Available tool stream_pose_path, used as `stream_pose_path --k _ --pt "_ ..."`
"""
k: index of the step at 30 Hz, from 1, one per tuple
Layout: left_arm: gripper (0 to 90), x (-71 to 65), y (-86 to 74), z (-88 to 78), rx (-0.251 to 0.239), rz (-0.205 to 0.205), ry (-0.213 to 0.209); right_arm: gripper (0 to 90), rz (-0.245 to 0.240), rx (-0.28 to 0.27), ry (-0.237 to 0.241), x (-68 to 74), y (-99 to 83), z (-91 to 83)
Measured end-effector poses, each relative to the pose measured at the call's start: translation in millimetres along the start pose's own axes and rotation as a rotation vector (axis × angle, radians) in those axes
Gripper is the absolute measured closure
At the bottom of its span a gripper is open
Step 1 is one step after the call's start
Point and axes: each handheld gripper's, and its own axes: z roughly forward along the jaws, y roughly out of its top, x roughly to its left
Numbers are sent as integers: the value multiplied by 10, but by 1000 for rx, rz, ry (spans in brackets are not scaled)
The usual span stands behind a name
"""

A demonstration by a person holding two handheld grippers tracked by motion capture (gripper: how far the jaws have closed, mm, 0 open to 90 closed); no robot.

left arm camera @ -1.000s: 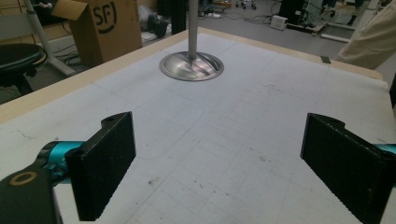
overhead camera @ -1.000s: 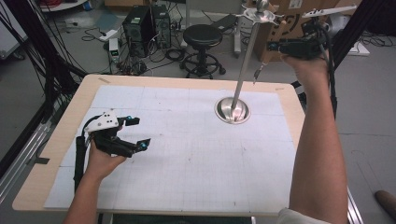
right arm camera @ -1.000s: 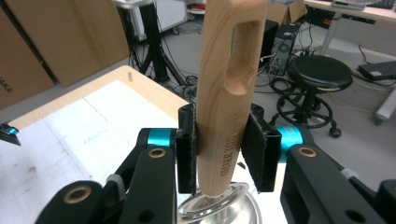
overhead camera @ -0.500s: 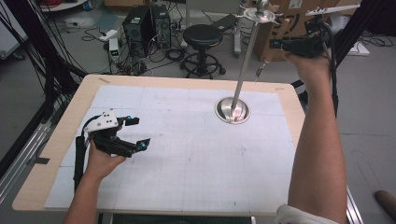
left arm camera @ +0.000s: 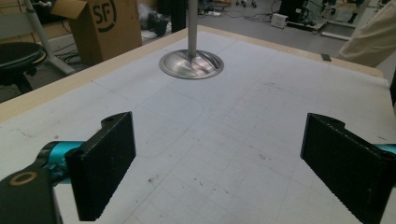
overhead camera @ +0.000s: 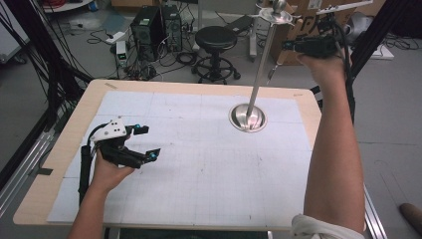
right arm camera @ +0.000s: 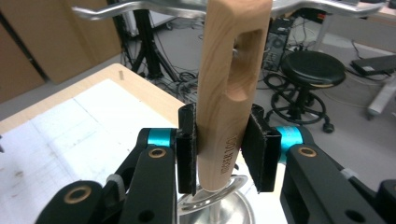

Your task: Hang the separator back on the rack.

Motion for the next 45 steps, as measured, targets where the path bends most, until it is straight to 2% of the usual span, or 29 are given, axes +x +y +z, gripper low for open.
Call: stream_pose_path --k 5,11,14,16,21,22,25,28,37,45 --pt "108 4 -1 -3 -1 -2 0 685 -4 22 -24 -20 23 20" --pt "108 0 1 -5 -3 -2 -1 684 11 17 -13 -11 34 64" --pt "108 3 0 0 -2 0 -2 685 -10 25 -41 -12 46 77" --pt "108 2 -1 4 0 -1 -4 685 -2 35 -52 -9 45 86" --pt "108 -6 0 1 -3 -2 -7 678 2 36 -46 -19 34 114" --pt "108 -4 0 -1 -3 -3 -7 671 3 36 -46 -18 32 117" --pt "108 0 -1 -5 -6 -4 -5 557 4 35 -49 -17 16 130" --pt "108 3 -2 -11 -2 0 -7 513 -5 31 -43 -5 -18 122" --pt "106 8 -1 -22 -6 -5 -4 436 -13 -10 -39 18 -119 -94" --pt "106 4 -3 -12 -2 -6 0 390 -56 -42 -28 190 -211 -314"
